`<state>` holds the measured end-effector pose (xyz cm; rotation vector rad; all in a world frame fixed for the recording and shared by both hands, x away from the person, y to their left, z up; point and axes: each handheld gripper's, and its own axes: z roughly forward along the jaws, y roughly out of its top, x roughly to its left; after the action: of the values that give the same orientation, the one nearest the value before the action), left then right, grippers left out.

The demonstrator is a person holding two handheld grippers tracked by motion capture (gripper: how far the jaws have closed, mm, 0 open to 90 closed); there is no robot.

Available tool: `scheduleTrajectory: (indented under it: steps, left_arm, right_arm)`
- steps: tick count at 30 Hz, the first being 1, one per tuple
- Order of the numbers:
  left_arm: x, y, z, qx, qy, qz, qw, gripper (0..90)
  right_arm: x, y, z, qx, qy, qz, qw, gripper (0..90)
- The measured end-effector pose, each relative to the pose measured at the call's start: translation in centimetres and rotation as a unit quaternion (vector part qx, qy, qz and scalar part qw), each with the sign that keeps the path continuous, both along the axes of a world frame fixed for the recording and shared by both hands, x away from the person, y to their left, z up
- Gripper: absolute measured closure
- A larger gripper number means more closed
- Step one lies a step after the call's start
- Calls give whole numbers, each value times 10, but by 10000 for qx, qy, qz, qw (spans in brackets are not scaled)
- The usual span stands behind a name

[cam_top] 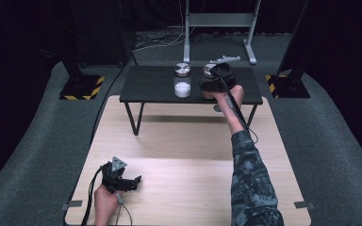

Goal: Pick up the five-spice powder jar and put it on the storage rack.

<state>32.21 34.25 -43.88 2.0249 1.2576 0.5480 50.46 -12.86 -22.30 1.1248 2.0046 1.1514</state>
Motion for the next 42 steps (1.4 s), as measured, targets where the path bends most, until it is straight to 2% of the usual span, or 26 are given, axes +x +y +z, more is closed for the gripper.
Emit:
scheduleTrajectory:
  steps: [7,10,12,42]
  left_arm:
    - [0,0,0,0,1,0,10000,11]
    - [0,0,0,0,0,0,10000,12]
    - [0,0,0,1,0,-1,10000,12]
    - [0,0,0,-1,-3,3,10000,12]
  right_arm:
    - [3,3,-3,8,24,33,10000,294]
    - [4,-3,-8,217,37,30,9998,295]
    - [3,-5,-10,254,3,50,9997,295]
    - [4,-5,-10,251,2,69,9997,292]
